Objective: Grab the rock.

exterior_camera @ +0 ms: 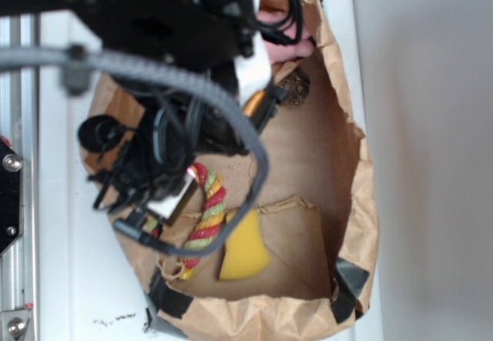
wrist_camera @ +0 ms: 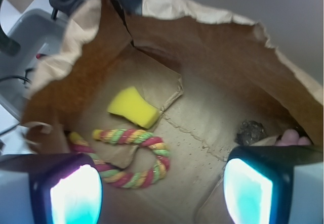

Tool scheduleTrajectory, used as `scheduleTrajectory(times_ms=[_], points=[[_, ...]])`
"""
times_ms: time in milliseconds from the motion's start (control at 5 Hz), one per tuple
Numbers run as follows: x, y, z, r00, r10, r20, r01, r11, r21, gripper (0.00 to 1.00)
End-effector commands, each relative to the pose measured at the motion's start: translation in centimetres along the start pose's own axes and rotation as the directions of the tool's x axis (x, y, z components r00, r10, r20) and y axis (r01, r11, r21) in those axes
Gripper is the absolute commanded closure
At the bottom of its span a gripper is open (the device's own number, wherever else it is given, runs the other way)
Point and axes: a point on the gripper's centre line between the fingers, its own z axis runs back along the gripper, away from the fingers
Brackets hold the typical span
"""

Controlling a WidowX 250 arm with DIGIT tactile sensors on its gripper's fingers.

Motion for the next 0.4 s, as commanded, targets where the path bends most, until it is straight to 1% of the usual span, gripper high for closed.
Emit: scheduleTrajectory(times_ms=[0, 200], points=[[-0.29, 4.12, -3.58, 0.991, -0.136, 0.002, 0.136, 0.988, 0.07, 0.0], [0.52, 4.19, -4.37, 0.983, -0.182, -0.016, 0.183, 0.98, 0.076, 0.0]])
